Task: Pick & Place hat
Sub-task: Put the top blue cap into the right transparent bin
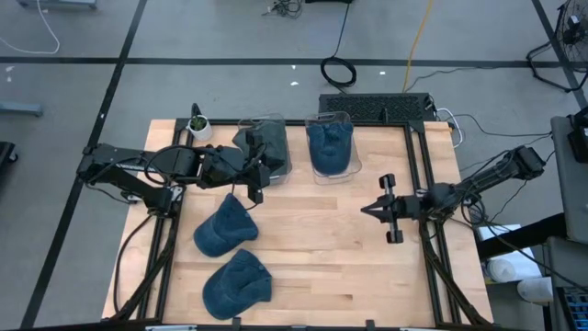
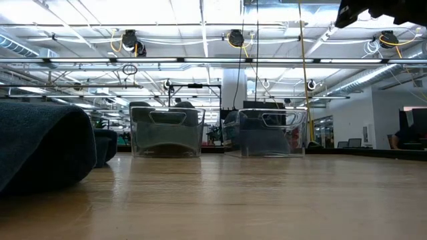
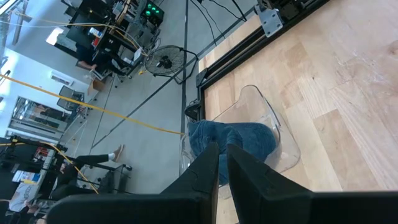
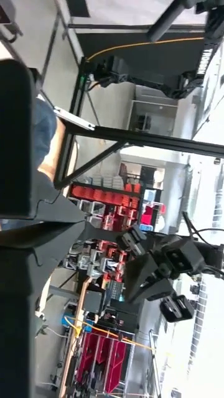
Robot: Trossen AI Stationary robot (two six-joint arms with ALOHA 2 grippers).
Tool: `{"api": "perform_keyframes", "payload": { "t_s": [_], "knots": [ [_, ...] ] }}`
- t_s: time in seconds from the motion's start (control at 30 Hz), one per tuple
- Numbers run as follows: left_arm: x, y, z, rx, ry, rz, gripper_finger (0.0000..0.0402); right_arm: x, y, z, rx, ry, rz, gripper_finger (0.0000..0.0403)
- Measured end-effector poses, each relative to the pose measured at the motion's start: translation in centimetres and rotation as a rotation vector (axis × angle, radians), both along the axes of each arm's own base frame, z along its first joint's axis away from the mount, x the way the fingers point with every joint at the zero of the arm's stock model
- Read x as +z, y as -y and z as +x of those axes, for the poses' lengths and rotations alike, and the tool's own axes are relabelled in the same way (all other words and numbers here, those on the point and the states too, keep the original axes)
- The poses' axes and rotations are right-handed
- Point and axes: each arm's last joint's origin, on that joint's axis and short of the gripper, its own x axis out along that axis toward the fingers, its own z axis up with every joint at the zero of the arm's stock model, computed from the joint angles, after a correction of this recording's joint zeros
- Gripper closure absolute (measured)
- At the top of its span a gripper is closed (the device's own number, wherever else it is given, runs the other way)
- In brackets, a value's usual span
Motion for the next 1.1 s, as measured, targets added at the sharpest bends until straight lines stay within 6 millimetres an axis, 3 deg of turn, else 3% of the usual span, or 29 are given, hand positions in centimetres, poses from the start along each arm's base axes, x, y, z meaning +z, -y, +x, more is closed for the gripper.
{"api": "perform_keyframes", "payload": {
  "t_s": [0.3,0.63,1.1],
  "knots": [
    [0.0,0.0,0.0,0.000,0.000,0.000,0.0360,-0.4,0.0,0.1,0.009,-0.041,0.022,0.0403],
    [0.0,0.0,0.0,0.000,0.000,0.000,0.0360,1.0,0.1,-0.3,0.002,0.103,0.038,0.0403],
    [0.0,0.0,0.0,0.000,0.000,0.000,0.0360,0.9,0.1,-0.3,0.019,0.090,0.086,0.0403]
  ]
}}
